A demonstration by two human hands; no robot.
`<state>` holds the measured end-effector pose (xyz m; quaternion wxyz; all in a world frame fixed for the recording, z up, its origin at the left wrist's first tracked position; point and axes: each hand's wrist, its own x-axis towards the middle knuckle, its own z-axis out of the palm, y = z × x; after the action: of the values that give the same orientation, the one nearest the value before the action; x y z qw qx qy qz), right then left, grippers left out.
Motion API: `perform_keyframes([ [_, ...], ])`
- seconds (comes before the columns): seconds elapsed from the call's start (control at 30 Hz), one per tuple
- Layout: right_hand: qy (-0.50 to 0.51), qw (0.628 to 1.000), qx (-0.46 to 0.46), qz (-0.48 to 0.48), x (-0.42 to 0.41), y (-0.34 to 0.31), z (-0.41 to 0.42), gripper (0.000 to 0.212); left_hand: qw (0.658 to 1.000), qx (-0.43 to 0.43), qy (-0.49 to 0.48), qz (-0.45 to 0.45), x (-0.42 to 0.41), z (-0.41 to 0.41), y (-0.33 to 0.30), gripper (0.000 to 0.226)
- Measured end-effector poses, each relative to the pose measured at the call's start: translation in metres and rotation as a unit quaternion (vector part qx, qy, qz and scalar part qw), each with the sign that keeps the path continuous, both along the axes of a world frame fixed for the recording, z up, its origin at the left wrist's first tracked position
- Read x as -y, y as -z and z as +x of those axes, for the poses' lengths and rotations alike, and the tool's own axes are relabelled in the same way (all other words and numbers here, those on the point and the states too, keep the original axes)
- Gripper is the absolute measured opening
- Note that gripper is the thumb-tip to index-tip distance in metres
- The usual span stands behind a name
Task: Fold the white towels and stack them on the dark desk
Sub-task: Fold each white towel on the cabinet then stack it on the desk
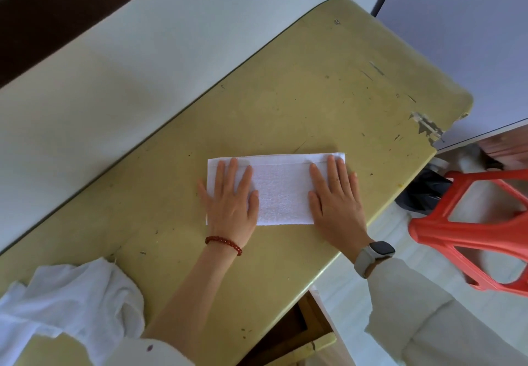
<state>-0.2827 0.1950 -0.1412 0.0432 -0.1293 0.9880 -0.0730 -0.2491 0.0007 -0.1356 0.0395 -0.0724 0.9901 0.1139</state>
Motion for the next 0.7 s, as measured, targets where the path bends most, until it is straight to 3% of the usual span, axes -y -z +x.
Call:
perform_keyframes([
  [0.13,-0.042,0.997,-0.059,-0.037,0.006,-0.01,0.004,0.044,0.981,-0.052,-0.186,0.016,0.01,0.023,-0.011,0.032],
  [0.27,-0.107,0.992,-0.044,-0.052,0.019,-0.001,0.016,0.043,0.934,0.068,-0.34,0.086,0.007,0.026,-0.026,0.044],
  [0.4,-0.095,0.994,-0.021,-0.05,0.022,0.005,0.019,0.049,0.931,0.125,-0.329,0.101,0.009,0.012,-0.032,0.048],
  [0.53,-0.095,0.994,-0.019,-0.055,0.021,0.004,0.018,0.046,0.913,0.176,-0.334,0.156,0.015,0.001,-0.034,0.036],
  [0.6,-0.095,0.993,-0.008,-0.065,0.022,0.004,0.018,0.044,0.916,0.191,-0.325,0.139,0.014,0.0,-0.032,0.031],
  [0.7,-0.079,0.99,0.025,-0.114,0.023,0.0,0.016,0.045,0.925,0.137,-0.325,0.139,0.009,-0.001,-0.037,0.02],
])
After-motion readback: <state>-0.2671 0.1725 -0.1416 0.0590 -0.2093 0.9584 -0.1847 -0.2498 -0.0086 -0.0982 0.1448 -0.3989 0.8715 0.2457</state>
